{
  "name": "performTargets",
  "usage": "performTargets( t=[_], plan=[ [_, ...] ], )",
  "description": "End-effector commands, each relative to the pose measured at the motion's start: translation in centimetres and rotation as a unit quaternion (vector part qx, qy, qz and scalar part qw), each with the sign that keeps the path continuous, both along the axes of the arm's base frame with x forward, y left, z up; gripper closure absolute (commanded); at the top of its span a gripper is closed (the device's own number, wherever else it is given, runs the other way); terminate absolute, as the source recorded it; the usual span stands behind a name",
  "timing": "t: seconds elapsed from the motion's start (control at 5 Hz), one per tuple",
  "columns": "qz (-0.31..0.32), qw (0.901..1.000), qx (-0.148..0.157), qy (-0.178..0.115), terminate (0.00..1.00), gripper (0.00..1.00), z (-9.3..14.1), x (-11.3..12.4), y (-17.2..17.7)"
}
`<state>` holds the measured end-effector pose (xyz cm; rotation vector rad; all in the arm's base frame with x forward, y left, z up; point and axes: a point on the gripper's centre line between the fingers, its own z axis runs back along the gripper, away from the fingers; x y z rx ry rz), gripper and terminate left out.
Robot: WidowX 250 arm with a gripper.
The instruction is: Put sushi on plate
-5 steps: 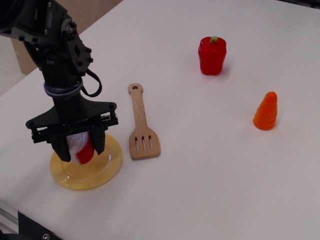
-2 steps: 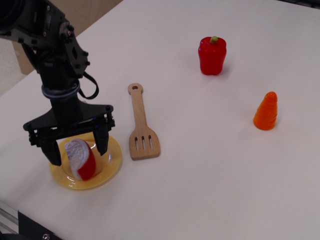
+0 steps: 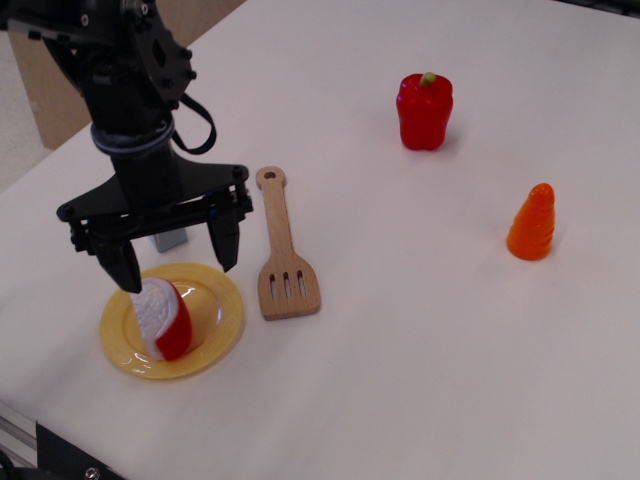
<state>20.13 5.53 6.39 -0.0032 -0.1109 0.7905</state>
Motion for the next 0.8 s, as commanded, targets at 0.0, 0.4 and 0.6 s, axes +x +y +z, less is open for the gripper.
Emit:
performTargets(
  t=[0.0,0.4,0.6],
  plan=[
    [-0.074,0.9954,-0.001,-0.062,0.0,0.0,4.3,1.1,-3.7],
    [-0.144,0.9872,-0.016,-0.067,0.0,0.0,4.8,1.6,-5.7],
    [-0.144,0.9872,-0.016,-0.067,1.0,0.0,4.8,1.6,-5.7]
  ],
)
